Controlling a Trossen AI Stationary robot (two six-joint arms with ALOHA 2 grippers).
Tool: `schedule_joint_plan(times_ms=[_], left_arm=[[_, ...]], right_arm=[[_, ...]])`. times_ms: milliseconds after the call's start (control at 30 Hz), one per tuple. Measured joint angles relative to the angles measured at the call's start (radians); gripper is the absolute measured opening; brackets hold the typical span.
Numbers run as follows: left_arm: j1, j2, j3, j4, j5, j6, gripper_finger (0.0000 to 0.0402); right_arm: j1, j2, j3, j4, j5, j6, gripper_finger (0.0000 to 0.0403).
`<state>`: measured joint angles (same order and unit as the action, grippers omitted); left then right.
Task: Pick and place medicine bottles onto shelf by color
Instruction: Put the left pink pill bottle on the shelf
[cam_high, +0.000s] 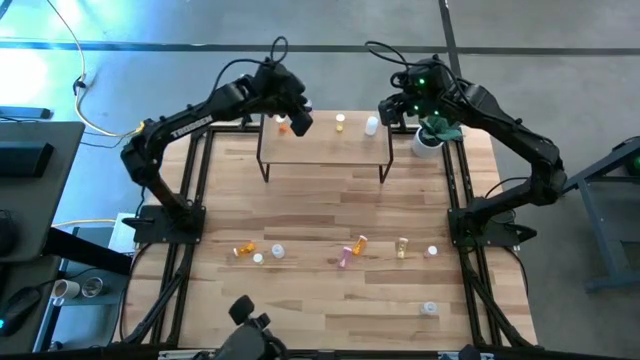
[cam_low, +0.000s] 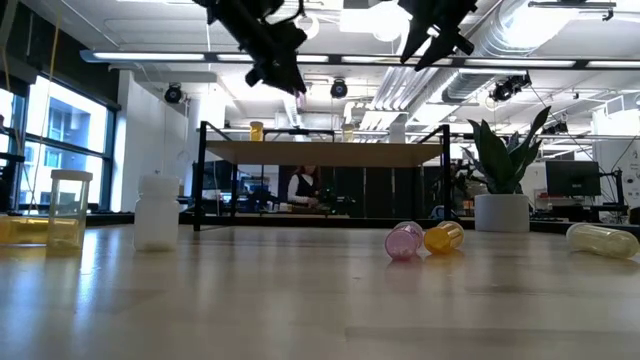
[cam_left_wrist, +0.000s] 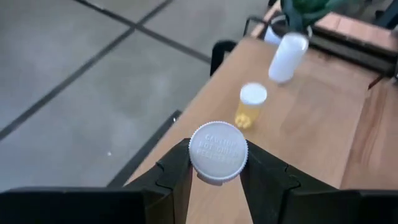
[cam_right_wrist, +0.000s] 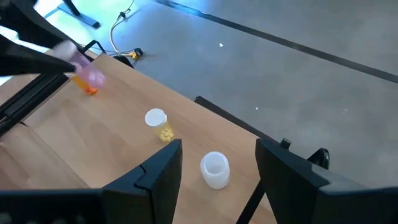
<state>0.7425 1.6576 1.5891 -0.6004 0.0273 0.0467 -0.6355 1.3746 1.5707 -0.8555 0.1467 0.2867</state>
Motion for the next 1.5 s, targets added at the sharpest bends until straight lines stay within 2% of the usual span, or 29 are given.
schedule_joint_plan(times_ms=[433,767,1500], left_arm=[[-0.019,0.097,0.001,-0.065,0.043,-0.043,0.0110],[-0.030,0.131,0.001,-0.059,-0.042,-0.035,0.0110],[-0.037,0.130,0.001,-0.084,-0.065,-0.043,0.0114]], right_arm=[[0.000,0.000,0.000,-0.001,0.000,0.000,0.0194],[0.000,0.000,0.000,-0.001,0.000,0.000,0.0194],[0.000,0.000,0.000,-0.001,0.000,-0.008,0.0194]])
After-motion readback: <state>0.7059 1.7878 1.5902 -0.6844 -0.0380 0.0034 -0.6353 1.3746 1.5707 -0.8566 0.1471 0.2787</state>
